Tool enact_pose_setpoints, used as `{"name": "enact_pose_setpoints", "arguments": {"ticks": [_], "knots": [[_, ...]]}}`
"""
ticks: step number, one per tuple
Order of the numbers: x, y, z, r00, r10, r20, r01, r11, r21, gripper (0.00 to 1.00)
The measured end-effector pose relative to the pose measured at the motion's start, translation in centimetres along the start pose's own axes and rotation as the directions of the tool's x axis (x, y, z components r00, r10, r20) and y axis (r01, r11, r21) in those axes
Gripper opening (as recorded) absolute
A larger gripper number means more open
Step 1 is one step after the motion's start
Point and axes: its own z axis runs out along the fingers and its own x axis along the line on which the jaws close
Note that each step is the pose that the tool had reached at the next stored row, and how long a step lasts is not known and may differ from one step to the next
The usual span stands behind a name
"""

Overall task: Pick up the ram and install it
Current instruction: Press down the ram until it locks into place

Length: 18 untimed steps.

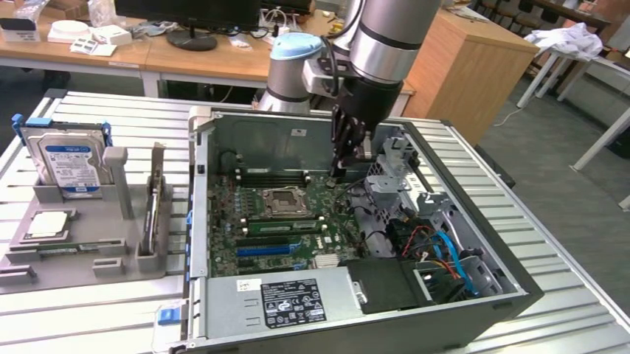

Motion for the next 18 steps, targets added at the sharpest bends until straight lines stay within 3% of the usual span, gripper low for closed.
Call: {"name": "enact_pose_setpoints", "arguments": {"ticks": [18], "knots": [[0.1,-0.01,2.32,1.0000,0.000,0.0013,0.000,1.0000,0.0000,0.11]]}}
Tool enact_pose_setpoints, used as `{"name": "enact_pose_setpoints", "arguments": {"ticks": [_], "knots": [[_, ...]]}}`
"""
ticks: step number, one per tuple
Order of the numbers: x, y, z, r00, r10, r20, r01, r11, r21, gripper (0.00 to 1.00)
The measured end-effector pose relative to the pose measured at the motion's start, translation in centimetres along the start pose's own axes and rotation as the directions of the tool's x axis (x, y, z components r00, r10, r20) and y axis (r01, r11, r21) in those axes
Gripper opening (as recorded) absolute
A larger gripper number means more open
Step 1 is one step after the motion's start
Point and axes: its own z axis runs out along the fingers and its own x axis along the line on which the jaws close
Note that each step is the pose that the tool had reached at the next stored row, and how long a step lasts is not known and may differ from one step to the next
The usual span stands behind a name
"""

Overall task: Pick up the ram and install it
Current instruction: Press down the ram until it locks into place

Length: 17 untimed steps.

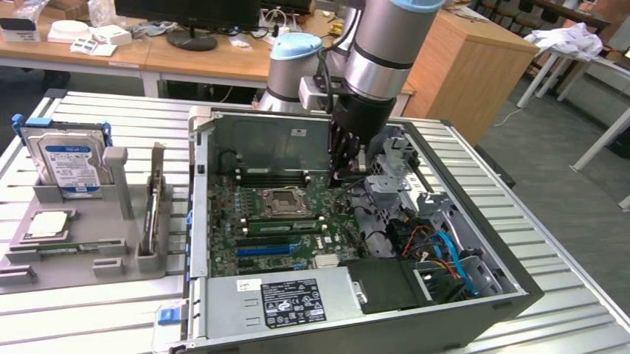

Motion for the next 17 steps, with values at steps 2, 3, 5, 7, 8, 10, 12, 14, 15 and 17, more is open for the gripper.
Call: {"name": "enact_pose_setpoints", "arguments": {"ticks": [2,3,5,7,8,10,12,14,15,17], "knots": [[0.0,0.00,0.25,1.0000,0.000,0.0000,0.000,1.0000,0.0000,0.11],[0.0,0.00,0.39,1.0000,0.000,0.0001,0.000,1.0000,0.0000,0.11],[0.0,0.00,0.66,1.0000,0.000,0.0000,0.000,1.0000,0.0000,0.11],[0.0,0.00,0.89,1.0000,0.000,-0.0001,0.000,1.0000,0.0000,0.11],[0.0,0.00,1.00,1.0000,0.000,-0.0001,0.000,1.0000,0.0000,0.11],[0.1,-0.01,1.23,1.0000,0.000,0.0000,0.000,1.0000,0.0001,0.11],[0.1,-0.01,1.41,1.0000,0.000,0.0000,0.000,1.0000,0.0000,0.11],[0.1,-0.01,1.59,1.0000,0.000,0.0000,0.000,1.0000,0.0000,0.11],[0.1,-0.01,1.67,1.0000,0.000,0.0000,0.000,1.0000,0.0000,0.11],[0.1,-0.01,1.84,1.0000,0.000,0.0000,0.000,1.0000,0.0000,0.11]]}}
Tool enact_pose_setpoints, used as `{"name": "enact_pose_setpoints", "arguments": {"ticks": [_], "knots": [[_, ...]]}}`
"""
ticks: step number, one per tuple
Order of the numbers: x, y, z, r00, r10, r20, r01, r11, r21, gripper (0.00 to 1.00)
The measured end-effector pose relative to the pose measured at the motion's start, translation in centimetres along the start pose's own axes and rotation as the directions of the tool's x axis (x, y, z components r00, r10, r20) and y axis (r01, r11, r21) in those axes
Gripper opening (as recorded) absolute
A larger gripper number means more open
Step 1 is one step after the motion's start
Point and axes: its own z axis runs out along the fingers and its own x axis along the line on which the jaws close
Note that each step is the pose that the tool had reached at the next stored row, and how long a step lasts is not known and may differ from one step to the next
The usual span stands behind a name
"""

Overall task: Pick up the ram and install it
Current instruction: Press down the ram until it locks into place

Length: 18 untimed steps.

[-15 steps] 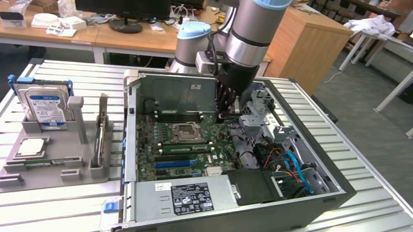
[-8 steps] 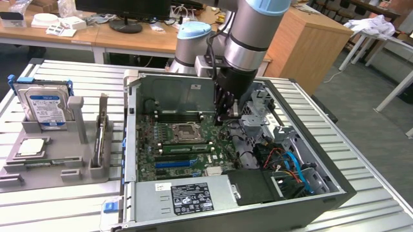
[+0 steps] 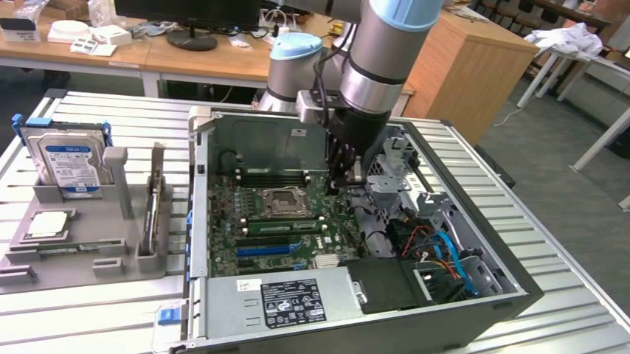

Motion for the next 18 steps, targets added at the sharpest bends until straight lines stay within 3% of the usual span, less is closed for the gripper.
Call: {"name": "enact_pose_setpoints", "arguments": {"ticks": [18], "knots": [[0.1,-0.01,1.80,1.0000,0.001,-0.0001,-0.001,1.0000,0.0001,0.11]]}}
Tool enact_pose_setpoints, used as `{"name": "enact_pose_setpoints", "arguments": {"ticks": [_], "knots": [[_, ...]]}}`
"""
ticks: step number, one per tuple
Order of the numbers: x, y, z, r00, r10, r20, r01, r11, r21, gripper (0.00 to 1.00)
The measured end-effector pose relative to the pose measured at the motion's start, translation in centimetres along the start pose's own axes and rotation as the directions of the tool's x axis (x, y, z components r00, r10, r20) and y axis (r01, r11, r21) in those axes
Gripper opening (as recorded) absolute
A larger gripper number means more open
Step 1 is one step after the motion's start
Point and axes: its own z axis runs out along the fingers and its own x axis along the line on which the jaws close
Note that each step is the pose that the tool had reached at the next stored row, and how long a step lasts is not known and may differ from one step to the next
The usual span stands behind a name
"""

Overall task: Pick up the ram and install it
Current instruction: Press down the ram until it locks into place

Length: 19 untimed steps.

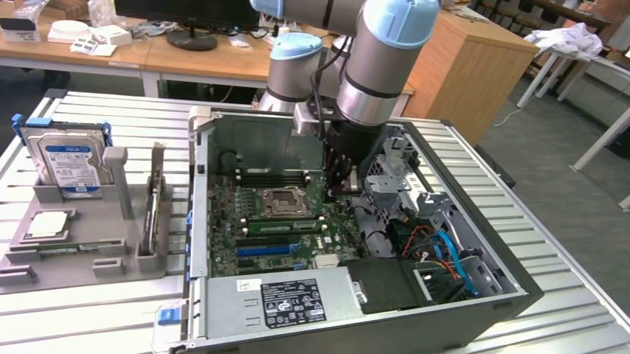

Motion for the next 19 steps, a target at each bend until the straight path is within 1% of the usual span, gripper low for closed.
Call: {"name": "enact_pose_setpoints", "arguments": {"ticks": [19], "knots": [[0.1,-0.01,1.94,0.9999,0.014,0.0001,-0.014,0.9999,0.0006,0.11]]}}
